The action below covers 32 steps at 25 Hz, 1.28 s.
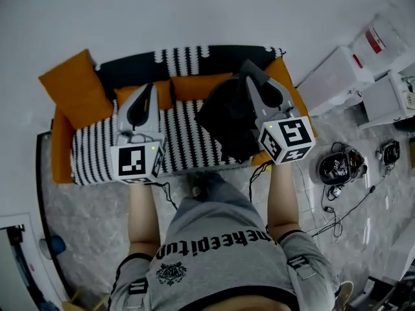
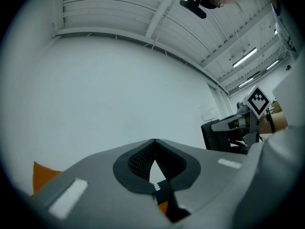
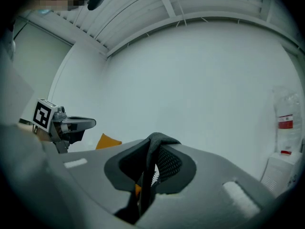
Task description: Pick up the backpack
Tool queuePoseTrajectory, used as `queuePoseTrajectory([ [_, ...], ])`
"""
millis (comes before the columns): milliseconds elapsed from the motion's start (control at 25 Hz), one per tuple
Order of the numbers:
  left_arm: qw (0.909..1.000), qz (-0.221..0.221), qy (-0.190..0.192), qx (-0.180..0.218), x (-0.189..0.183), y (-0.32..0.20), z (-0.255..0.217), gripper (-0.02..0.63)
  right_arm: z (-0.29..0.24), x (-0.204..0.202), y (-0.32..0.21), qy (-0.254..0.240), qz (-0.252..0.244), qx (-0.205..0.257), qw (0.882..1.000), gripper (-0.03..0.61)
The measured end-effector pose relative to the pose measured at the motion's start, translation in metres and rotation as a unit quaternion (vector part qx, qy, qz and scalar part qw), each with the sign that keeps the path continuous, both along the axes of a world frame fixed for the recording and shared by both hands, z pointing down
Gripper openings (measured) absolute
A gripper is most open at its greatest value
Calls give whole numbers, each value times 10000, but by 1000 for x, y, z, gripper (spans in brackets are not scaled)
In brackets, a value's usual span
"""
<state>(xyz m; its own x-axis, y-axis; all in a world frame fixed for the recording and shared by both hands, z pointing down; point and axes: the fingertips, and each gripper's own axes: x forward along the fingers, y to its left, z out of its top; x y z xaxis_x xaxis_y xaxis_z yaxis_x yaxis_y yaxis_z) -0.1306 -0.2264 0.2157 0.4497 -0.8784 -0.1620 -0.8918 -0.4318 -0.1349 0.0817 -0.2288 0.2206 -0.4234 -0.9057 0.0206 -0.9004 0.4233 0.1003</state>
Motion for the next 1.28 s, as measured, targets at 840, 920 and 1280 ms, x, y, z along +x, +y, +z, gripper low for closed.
queuePoseTrajectory([
  [840,9998,191,2,-29,2,15,1,20,-4,5,33,-170,136,160,9996,35],
  [920,9998,207,4,-21,1,16,0,20,-6,4,34,-145,136,182,9996,35],
  [1280,9996,253,72,-27,-6,18,4,20,-5,-3,39,-82,196,210,9996,35],
])
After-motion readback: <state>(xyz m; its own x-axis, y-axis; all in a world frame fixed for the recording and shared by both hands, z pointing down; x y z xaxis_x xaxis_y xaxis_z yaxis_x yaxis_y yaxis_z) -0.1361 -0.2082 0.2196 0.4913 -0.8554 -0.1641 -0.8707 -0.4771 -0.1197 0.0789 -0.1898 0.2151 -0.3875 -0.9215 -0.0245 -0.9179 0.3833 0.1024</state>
